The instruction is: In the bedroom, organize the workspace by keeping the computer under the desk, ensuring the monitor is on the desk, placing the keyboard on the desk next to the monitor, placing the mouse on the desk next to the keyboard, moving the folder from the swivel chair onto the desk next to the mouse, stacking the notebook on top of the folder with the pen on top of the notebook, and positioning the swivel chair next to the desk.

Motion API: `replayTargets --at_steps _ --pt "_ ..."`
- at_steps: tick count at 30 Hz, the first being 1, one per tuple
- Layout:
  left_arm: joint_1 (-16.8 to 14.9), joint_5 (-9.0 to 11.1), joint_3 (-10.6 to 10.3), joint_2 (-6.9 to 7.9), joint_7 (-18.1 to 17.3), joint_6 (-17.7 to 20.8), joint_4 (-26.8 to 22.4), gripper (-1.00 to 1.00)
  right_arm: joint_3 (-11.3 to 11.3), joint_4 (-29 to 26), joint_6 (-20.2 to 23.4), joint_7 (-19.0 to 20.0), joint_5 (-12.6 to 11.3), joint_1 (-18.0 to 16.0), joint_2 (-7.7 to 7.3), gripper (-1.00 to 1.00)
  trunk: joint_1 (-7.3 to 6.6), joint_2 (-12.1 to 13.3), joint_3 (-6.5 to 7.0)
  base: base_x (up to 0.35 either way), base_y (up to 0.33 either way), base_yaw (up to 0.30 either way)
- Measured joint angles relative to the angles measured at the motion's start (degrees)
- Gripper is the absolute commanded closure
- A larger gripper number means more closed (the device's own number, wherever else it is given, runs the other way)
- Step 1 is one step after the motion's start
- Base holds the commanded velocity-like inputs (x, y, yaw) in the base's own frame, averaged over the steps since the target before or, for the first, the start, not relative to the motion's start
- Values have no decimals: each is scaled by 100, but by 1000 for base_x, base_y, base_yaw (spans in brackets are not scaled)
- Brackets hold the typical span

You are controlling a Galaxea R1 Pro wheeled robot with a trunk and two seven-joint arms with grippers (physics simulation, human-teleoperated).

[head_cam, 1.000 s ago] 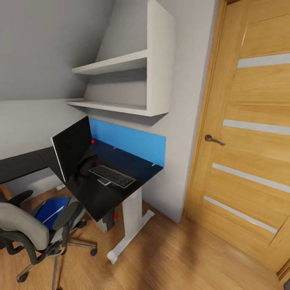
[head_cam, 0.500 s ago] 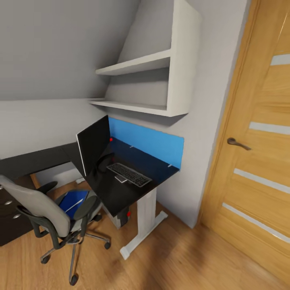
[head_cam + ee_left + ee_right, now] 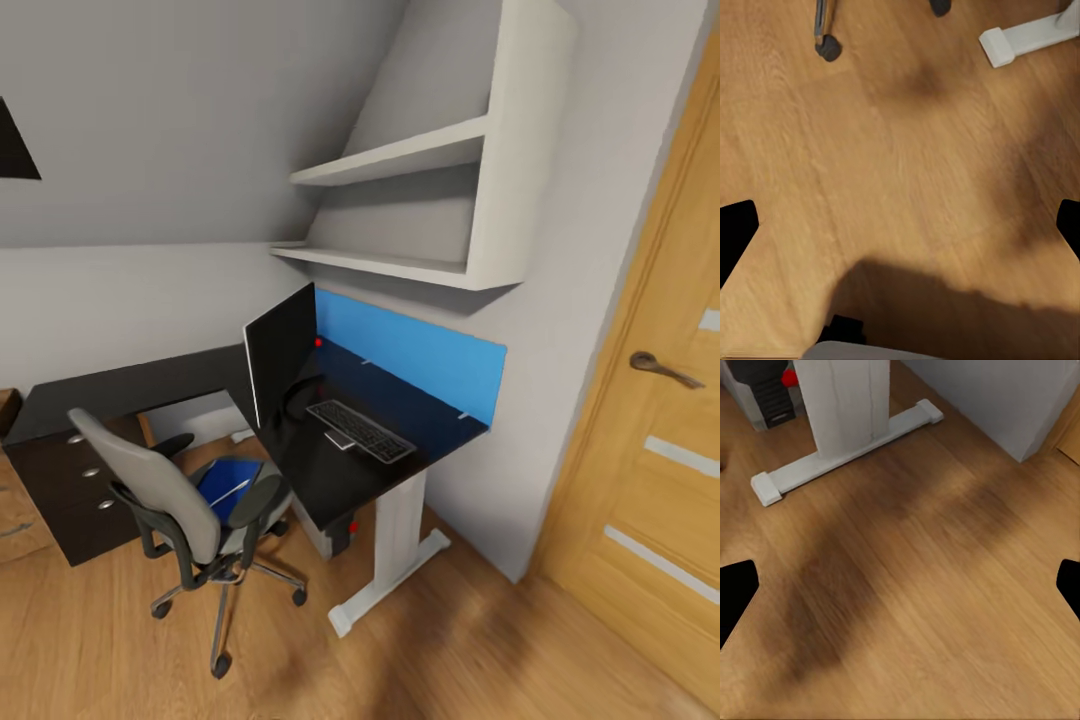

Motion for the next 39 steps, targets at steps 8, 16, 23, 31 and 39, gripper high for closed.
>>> replayTargets --at_steps 8,16,23,31,39 --pt "-1 -3 0 -1 0 0 0 -100 0 0 0 0 2 0 2 -100 0 0 -18 0 0 277" --pt "-2 -2 5 -8 0 -1 0 -100 7 0 0 0 3 0 2 -100 0 0 -39 0 0 277" --pt "-3 0 8 -14 -4 -403 -1 -100 8 0 -119 -5 3 0 2 -100 0 0 -59 0 0 277" --pt "0 4 15 -17 -7 -848 2 -100 -5 6 -666 -14 9 0 8 -100 0 0 -81 0 0 277" --pt "-3 14 16 -35 18 -1240 0 -100 0 96 -1026 -55 9 -2 12 -100 0 0 -103 0 0 277"
